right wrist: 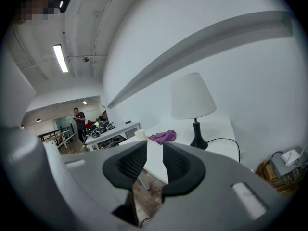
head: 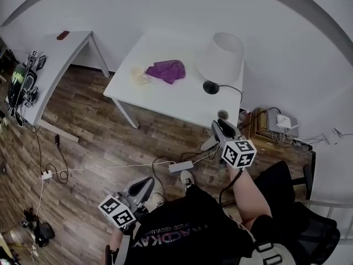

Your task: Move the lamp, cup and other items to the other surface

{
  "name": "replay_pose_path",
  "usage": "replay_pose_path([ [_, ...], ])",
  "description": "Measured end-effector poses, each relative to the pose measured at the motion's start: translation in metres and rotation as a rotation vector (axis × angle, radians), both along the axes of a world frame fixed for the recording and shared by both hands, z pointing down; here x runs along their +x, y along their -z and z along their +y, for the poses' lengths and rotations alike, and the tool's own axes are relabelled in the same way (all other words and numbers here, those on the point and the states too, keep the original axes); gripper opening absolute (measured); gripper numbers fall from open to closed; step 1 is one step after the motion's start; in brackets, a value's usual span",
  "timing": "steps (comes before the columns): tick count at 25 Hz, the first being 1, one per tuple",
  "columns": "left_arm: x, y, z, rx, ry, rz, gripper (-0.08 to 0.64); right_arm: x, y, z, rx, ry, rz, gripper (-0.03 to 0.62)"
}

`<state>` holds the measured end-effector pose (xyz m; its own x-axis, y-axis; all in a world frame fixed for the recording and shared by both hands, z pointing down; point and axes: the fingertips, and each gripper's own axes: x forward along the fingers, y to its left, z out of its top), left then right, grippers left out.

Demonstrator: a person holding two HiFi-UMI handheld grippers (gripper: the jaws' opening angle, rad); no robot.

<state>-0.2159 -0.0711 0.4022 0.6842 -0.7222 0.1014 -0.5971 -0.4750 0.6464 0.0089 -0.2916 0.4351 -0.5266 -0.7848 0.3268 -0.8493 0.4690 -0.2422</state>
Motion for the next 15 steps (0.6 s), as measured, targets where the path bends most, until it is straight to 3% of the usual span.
replay_pose_path([
  [7, 0.007, -0.003, -0.029, -0.027, 0.089, -0.015, 0.003, 0.039, -0.043, -0.094, -0.007, -0.077, 0.084, 0.124],
  [15, 0.014, -0.018, -0.052, -0.104, 0.186, -0.021, 0.003, 0.052, -0.092, -0.188, -0.035, -0.062, 0.196, 0.149],
])
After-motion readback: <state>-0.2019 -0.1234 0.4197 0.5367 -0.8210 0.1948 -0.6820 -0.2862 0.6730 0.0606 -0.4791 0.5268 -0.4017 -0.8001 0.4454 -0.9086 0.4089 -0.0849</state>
